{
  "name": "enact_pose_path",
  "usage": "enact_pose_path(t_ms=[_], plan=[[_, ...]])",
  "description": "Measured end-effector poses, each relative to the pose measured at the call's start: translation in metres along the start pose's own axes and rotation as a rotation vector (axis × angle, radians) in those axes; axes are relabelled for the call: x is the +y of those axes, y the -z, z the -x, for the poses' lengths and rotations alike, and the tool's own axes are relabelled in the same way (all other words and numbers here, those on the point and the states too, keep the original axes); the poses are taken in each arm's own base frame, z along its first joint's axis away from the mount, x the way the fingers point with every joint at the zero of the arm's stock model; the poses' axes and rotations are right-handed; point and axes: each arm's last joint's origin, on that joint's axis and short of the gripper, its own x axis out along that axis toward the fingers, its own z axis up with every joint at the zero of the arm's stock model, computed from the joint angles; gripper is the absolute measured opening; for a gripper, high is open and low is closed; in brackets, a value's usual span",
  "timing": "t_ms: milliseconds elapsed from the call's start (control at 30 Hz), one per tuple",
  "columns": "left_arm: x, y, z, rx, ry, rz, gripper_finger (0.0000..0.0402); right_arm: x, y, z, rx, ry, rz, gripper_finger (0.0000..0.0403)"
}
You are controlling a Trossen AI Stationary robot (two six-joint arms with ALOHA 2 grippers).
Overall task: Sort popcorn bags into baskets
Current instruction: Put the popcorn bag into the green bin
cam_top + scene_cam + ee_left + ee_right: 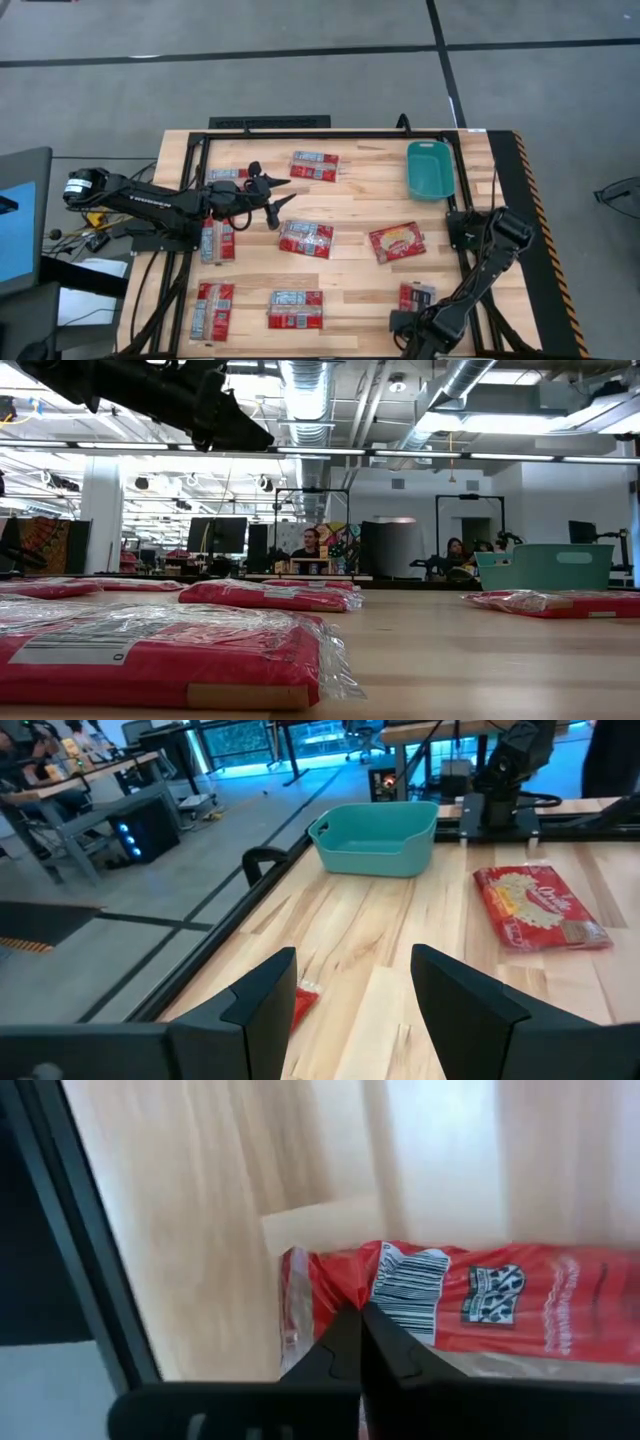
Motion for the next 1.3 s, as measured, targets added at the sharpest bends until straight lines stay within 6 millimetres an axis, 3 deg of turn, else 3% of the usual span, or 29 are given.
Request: enact_pose_path(t_ms=[133, 300, 467, 600, 1033, 1300], plan=[[-0.002, 0.0, 0.0, -0.008, 0.056, 0.012, 0.019, -0.006, -0.004, 0.026, -0.087, -0.032, 0.013, 0.0006], [-0.01, 0.001, -0.003, -0.04, 0.274, 0.013, 0.019, -0.021, -0.009, 0.076, -0.295, -0.074, 0.045, 0.0004], [-0.028, 0.007, -0.013, -0.129, 0.487, -0.026, 0.0191, -0.043, -0.015, 0.127, -0.549, -0.083, 0.132, 0.0003], [-0.048, 0.012, -0.022, -0.214, 0.565, -0.053, 0.0204, -0.062, -0.021, 0.155, -0.667, -0.06, 0.175, 0.0003], [-0.109, 0.021, -0.089, -0.163, 0.613, -0.086, 0.0304, -0.098, -0.06, 0.182, -0.804, -0.035, 0.299, 0.0003], [-0.116, 0.015, -0.095, -0.201, 0.704, -0.1, 0.0306, -0.111, -0.074, 0.18, -0.777, -0.002, 0.329, 0.0003]])
